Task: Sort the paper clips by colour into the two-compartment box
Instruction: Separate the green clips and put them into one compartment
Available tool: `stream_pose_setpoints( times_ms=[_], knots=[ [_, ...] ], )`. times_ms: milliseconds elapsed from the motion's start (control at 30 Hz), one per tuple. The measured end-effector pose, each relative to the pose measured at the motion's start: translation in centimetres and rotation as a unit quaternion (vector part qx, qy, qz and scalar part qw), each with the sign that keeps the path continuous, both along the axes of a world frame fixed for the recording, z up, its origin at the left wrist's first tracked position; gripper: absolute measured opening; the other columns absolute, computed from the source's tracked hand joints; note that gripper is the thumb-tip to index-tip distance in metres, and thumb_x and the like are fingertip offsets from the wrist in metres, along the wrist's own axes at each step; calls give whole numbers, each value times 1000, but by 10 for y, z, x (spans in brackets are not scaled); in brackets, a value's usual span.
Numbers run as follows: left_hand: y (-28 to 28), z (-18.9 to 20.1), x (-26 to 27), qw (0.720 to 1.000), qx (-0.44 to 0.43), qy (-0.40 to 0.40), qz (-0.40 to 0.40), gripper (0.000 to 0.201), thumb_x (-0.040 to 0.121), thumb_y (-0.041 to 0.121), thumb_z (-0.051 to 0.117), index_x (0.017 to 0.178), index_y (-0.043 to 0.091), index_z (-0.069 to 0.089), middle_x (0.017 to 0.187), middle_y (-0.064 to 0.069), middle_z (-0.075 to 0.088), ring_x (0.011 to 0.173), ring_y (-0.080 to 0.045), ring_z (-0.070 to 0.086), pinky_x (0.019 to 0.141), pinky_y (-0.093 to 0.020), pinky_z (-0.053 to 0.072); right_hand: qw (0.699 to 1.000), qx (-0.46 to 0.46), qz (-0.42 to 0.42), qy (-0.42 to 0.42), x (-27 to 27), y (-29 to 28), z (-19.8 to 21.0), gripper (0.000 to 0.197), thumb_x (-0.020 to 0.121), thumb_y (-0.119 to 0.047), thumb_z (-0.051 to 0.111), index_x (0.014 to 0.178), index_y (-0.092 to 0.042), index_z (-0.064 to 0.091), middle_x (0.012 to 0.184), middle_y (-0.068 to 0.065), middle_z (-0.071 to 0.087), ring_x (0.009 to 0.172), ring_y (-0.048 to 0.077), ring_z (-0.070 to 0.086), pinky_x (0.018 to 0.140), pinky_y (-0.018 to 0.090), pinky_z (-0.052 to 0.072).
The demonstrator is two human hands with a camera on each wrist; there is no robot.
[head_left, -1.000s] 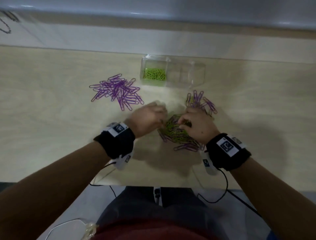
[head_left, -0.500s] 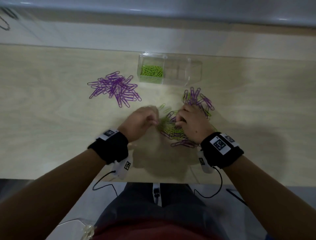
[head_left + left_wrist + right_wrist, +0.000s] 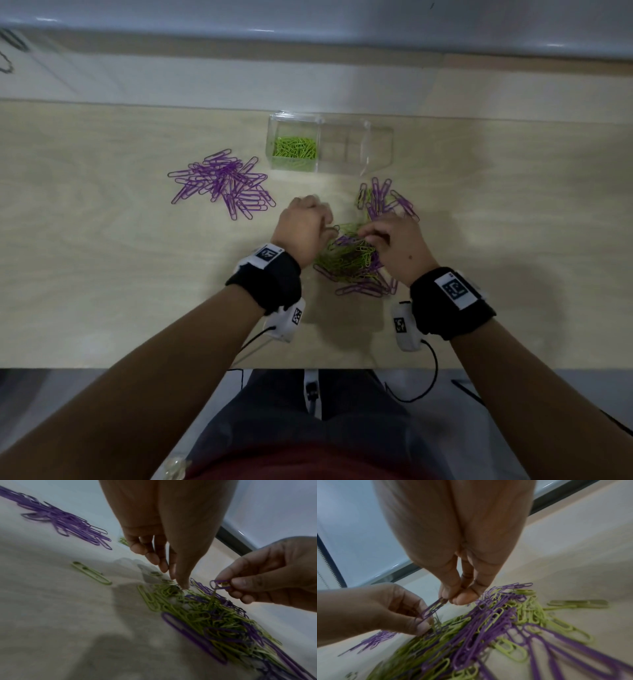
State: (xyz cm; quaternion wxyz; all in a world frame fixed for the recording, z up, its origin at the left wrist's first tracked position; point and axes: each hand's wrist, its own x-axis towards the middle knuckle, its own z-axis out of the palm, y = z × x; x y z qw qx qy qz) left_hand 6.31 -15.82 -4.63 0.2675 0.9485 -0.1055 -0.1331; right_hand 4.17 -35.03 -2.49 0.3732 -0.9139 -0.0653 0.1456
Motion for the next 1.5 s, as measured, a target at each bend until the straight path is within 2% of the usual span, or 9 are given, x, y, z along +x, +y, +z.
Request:
stream_pose_setpoints(
  times_ms=[367,500,600,733,933,1067,1200,1333,1500],
  knots=[
    [21,0,1,954,-226,83,178,21,75,16,69,65,32,59,73,0,70,81,-18,70,77,-38,57,952,214,-175,135,-14,6,1,10,91,-2,55,88,-8,62,75,12,71,67,24,70,61,27,57],
    [36,13,0,933,-291,41,209,17,85,1,60,75,13,53,89,-7,67,81,7,63,77,-14,50,922,288,-197,167,-13,16,5,7,93,-2,54,88,-3,60,77,14,72,69,26,71,60,28,57],
    [32,21,-4,929,-317,40,189,26,91,-9,41,81,15,42,79,-10,57,69,4,56,66,-7,42,914,317,-190,165,-12,26,7,7,92,-1,54,88,-2,58,74,12,72,69,27,71,60,27,56],
    [18,24,-10,932,-306,118,154,10,96,0,38,97,9,42,72,4,44,59,7,44,59,-10,37,920,315,-172,157,-10,37,9,6,92,0,54,89,-3,58,73,11,71,67,24,70,60,26,55],
    [24,23,-13,944,-265,166,102,16,91,13,58,82,0,60,66,-1,43,61,-10,38,60,-19,33,930,300,-153,147,-7,42,12,4,89,1,58,92,-1,59,78,13,71,70,22,70,64,25,57],
    [33,22,-14,908,-317,225,156,21,93,10,55,74,2,61,52,9,44,48,-1,35,51,-15,30,944,263,-123,155,-7,38,6,14,76,3,72,87,0,63,77,18,71,73,27,70,70,29,57],
    [36,31,-17,865,-364,260,226,23,93,3,50,72,-2,55,60,-11,48,39,-5,39,48,-19,27,968,179,-116,130,-6,35,0,12,74,-2,75,81,-8,66,78,16,67,76,29,67,75,31,57],
    [69,27,-1,952,-189,60,234,32,85,33,48,76,4,60,81,-20,67,66,-12,59,63,-17,38,988,72,-120,66,-2,27,-3,6,80,-10,71,79,-11,65,71,0,61,65,11,54,62,11,45],
    [117,7,27,983,72,-51,161,25,89,22,51,94,1,64,98,-21,58,93,-39,54,80,-43,47,985,-79,-152,-21,27,9,-5,6,82,-17,64,76,-19,63,79,-4,63,73,17,61,71,29,52]
  ],
)
